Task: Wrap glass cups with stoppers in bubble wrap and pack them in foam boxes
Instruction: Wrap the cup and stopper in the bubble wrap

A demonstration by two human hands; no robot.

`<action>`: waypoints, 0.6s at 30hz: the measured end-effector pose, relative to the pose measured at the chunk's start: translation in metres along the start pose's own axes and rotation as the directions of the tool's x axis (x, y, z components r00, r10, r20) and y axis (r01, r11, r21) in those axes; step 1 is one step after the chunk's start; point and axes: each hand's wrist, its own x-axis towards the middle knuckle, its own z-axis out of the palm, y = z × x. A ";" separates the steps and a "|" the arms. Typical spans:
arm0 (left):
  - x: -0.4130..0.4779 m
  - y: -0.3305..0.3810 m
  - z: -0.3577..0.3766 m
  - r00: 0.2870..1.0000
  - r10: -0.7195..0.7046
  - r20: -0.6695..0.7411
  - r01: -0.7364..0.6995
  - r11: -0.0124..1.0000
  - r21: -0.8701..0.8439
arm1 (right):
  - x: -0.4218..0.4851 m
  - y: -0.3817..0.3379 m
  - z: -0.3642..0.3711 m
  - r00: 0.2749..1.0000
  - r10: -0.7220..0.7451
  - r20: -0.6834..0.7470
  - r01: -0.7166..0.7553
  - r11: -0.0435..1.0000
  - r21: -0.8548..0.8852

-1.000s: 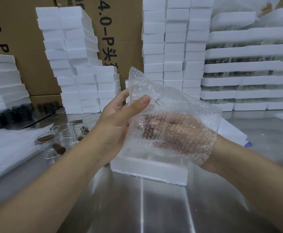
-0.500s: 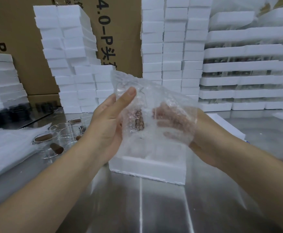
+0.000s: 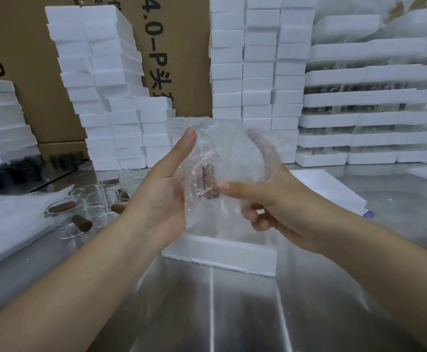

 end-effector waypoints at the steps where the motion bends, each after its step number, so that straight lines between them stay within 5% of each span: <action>1: 0.000 -0.001 0.001 1.000 0.002 0.013 -0.001 1.000 -0.012 | 0.000 0.000 -0.001 1.000 -0.029 0.006 0.029 1.000 -0.001; 12: 0.004 -0.006 0.004 0.997 0.078 0.018 -0.080 0.988 0.134 | 0.008 -0.013 -0.020 0.995 0.022 -0.096 0.000 0.974 0.224; 18: 0.001 0.002 0.005 0.992 0.123 -0.007 -0.116 0.951 0.288 | 0.008 -0.014 -0.024 0.975 0.125 -0.181 0.017 0.777 0.630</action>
